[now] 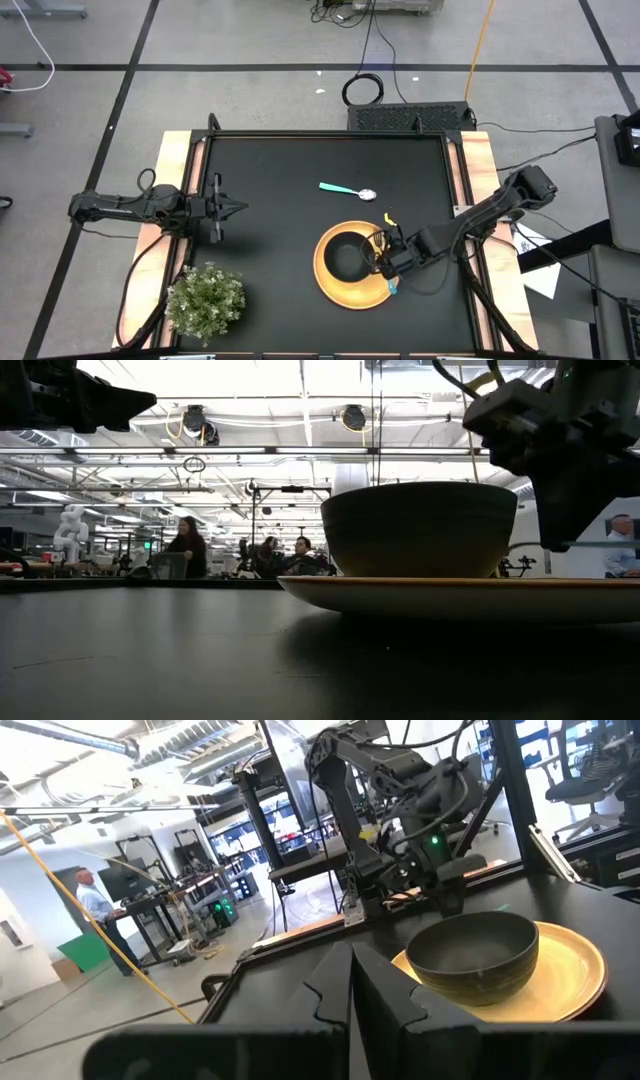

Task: Set table place
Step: Put the blue fork to the right of the black bowl on the yellow plate

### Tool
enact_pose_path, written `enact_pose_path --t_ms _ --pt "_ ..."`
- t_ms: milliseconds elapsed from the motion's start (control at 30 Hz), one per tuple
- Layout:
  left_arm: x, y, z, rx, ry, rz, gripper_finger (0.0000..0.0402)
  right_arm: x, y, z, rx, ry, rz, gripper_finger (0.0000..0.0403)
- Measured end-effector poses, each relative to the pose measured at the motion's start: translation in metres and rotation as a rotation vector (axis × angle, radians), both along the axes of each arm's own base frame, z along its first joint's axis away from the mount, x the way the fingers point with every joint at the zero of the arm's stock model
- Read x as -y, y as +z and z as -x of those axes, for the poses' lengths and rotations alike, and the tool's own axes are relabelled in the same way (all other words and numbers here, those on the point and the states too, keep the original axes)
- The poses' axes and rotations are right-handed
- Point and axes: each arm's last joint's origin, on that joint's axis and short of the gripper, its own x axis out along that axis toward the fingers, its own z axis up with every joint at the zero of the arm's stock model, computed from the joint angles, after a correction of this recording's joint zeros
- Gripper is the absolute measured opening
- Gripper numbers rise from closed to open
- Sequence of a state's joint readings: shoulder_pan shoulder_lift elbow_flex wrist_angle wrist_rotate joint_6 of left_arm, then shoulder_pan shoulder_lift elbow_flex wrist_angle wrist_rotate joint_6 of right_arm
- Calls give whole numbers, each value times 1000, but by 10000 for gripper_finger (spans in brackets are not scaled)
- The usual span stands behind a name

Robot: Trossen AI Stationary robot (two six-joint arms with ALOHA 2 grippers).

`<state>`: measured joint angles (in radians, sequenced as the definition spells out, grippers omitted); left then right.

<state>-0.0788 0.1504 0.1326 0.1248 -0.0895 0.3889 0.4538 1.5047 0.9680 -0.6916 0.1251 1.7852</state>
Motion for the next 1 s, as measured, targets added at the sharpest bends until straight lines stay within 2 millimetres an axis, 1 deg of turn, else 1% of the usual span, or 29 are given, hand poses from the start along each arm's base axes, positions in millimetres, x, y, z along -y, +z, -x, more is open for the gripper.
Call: enact_pose_path --t_ms 267,767,1000 --pt "0 5 1 51 0 3 19 4 0 6 -59 -12 20 0" --pt "0 6 1 61 -2 9 19 8 -1 3 -54 -31 15 0" --pt "0 6 1 61 -3 9 19 15 -1 0 -58 -48 20 0"
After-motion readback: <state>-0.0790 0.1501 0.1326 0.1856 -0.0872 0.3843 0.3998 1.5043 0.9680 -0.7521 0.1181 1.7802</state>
